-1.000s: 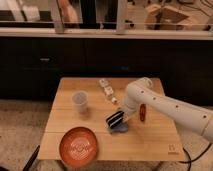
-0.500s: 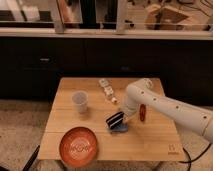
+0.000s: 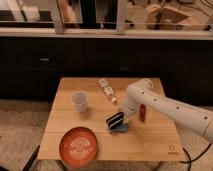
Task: Place the eraser on the white sponge
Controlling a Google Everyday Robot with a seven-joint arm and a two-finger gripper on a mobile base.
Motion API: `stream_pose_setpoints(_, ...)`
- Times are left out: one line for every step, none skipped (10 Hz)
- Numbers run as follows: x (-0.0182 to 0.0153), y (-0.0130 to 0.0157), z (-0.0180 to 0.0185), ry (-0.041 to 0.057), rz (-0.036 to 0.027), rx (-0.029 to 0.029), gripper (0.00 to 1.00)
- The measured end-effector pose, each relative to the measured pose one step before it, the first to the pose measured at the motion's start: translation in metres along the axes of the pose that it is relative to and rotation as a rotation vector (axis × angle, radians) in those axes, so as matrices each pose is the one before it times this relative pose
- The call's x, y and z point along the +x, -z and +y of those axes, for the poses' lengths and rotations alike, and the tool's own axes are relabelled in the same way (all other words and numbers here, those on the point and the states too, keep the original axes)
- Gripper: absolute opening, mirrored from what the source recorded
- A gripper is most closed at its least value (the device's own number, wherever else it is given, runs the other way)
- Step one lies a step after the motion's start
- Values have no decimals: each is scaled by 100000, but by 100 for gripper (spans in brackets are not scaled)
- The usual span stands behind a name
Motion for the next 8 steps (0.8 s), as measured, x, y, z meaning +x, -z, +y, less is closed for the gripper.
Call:
stream_pose_setpoints(-69,-46,13,-194,-90,-90,55)
stream_pose_setpoints(-116,-46,-41,-34,-56,-69,59)
stream_pose_setpoints(-31,2,40,-307,-55,27,70)
stream_pose_setpoints(34,13,95,-491,-71,-45,77)
stream_pose_setpoints(52,44,54,-429,-107,7,80)
stream_pose_setpoints(54,86,-6,-480,-245,50,80)
stream_pose_setpoints(35,52,-8,-384,-239,19,80)
stream_pose_setpoints(39,59,-56,-221,-43,69,78)
